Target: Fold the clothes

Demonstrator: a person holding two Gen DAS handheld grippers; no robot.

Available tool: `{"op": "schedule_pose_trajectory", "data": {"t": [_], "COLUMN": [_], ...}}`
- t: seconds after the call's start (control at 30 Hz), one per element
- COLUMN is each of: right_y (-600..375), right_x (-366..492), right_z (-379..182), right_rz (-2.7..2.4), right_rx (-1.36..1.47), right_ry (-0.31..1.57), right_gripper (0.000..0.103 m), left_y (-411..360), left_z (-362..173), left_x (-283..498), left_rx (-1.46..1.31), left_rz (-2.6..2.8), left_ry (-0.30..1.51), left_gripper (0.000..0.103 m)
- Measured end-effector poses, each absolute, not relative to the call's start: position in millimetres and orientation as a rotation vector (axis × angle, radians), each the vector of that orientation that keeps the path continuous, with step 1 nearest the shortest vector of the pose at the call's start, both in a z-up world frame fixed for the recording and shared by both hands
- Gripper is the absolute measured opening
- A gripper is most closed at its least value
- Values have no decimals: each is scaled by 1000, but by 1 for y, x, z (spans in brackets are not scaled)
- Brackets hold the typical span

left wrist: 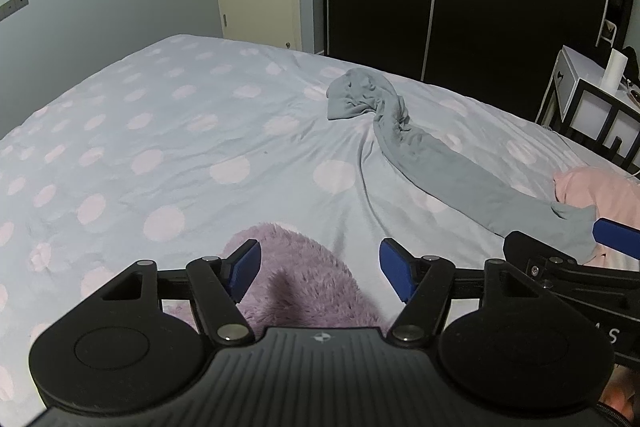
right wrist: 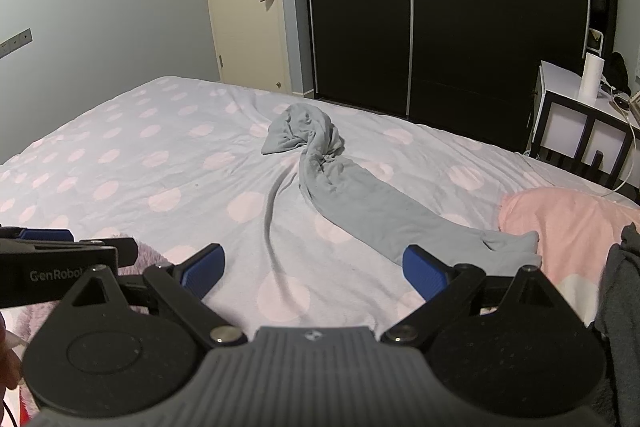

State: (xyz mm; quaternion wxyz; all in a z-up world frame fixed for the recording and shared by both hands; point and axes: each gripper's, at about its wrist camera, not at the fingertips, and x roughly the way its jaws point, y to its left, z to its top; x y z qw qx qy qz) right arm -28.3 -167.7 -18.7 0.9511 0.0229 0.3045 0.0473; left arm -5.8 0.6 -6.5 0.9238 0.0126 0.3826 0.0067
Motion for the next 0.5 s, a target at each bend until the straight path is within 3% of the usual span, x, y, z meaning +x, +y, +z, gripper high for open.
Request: {"op": "schedule_pose_trajectory", "data": {"t": [0.5], "right_y": [-161], "right_x": [-6], "right_z": [-24], "right_rz": [135], "right_rx": [31], "right_ry": [634], "right_gripper": [97], "left_y": [8], "left_z": [-15], "left_x": [15], "left_rx": [18], "left_rz": [22], "left_ry": [827], "left_gripper": [78]}}
